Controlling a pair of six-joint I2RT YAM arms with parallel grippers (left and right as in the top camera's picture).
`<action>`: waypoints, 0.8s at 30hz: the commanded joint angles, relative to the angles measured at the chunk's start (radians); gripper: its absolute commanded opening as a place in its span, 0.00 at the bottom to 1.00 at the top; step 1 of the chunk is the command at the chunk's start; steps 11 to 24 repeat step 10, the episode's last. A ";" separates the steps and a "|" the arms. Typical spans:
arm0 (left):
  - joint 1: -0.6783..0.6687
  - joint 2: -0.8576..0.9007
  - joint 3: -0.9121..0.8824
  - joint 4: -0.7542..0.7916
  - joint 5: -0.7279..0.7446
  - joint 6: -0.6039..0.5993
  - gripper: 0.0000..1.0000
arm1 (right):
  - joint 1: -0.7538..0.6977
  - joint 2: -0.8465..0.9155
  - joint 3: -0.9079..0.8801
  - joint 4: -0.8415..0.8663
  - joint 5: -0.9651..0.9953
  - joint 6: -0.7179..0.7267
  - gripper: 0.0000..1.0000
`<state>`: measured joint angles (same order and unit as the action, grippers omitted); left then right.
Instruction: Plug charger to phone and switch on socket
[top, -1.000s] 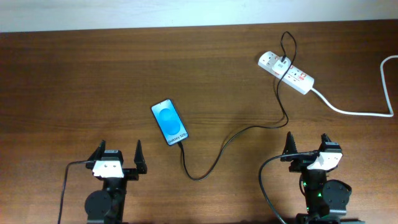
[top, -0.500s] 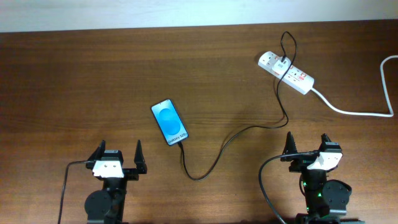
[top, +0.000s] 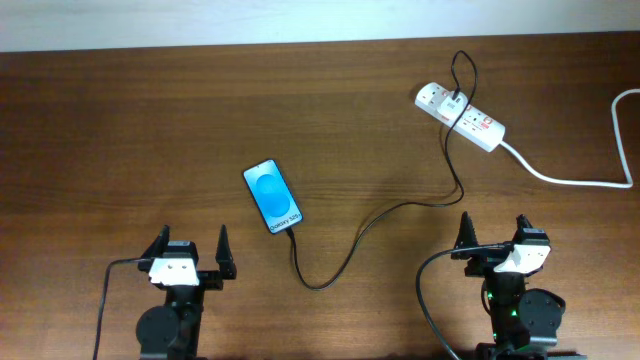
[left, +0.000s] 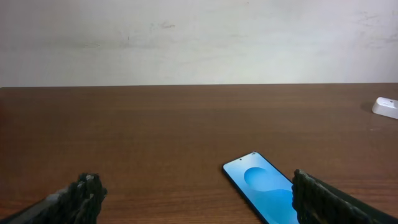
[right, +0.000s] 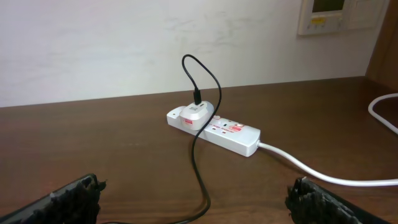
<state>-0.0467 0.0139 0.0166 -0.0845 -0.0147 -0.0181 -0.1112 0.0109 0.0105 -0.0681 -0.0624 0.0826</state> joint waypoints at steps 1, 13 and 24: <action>-0.005 -0.009 -0.008 0.002 0.011 0.019 0.99 | 0.005 -0.006 -0.005 -0.005 -0.006 0.003 0.98; -0.005 -0.009 -0.008 0.002 0.011 0.019 0.99 | 0.005 -0.006 -0.005 -0.005 -0.006 0.003 0.98; -0.005 -0.009 -0.008 0.002 0.011 0.019 0.99 | 0.005 -0.006 -0.005 -0.005 -0.006 0.003 0.98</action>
